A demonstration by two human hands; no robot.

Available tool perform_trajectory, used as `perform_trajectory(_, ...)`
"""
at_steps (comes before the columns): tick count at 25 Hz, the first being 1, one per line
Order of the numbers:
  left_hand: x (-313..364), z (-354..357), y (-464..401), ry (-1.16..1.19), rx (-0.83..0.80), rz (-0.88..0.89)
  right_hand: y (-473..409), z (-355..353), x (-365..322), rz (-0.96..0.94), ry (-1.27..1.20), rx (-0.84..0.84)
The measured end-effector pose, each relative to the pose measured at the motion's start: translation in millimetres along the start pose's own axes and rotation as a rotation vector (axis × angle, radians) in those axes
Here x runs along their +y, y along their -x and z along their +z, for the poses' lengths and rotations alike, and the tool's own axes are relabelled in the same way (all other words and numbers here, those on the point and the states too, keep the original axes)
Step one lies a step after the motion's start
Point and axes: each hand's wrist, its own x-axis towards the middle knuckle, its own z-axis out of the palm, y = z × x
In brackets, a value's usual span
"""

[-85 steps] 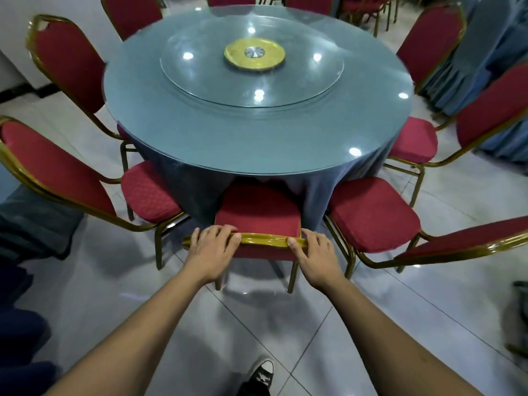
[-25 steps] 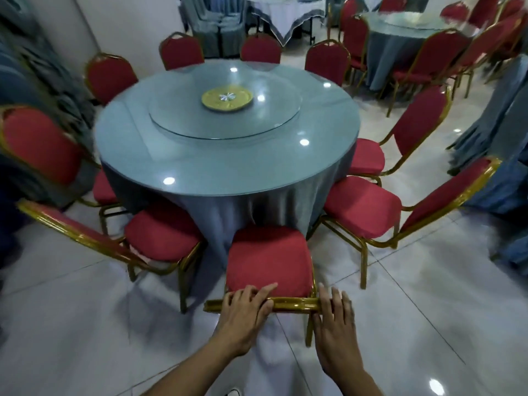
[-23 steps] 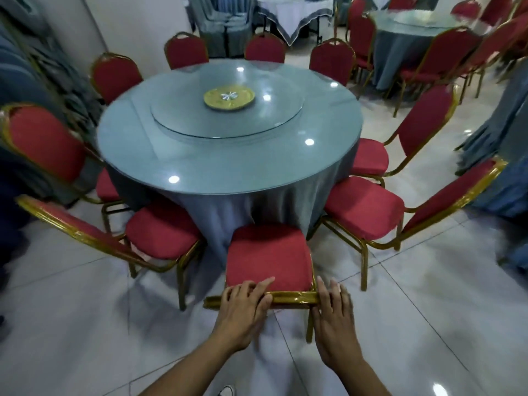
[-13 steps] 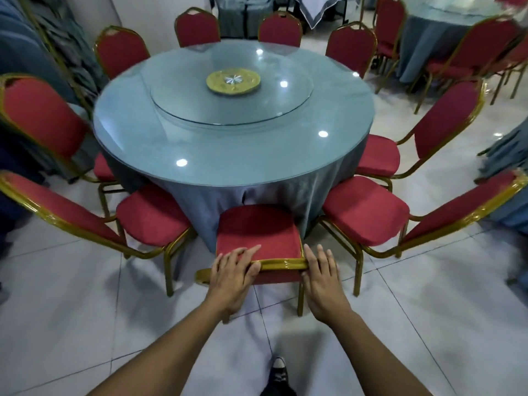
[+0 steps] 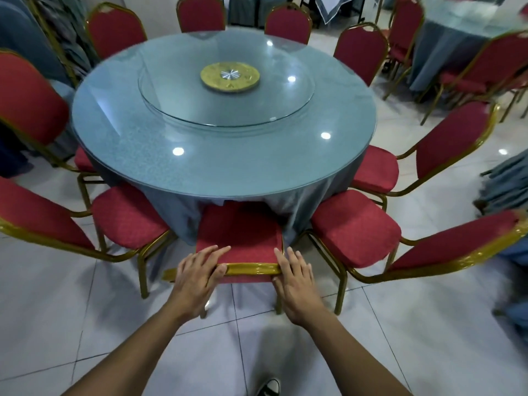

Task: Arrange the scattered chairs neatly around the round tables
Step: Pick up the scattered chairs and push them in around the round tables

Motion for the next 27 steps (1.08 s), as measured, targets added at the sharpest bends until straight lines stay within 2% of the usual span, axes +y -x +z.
perform_trajectory(2, 8.9, -5.4, 4.3, -0.033, -0.023, -0.032, -1.4, -9.2, 2.4, -0.011, -0.006, -0.052)
perform_trajectory(5, 44.3, -12.0, 11.7, -0.088, 0.053, -0.094, 3.1, -26.2, 5.6, -0.036, -0.016, -0.082)
perform_trajectory(13, 182.8, 26.4, -17.5, -0.087, 0.043, 0.117, 32.8, -96.6, 67.3, -0.033, -0.064, 0.157)
perform_trajectory(19, 299.1, 64.1, -48.0, -0.021, 0.038, 0.234, 74.4, -154.5, 170.2, 0.074, -0.105, 0.306)
perform_trajectory(27, 492.7, 141.1, -74.0, 0.040, -0.040, 0.348, 133.6, -240.1, 347.3, 0.167, -0.077, 0.523)
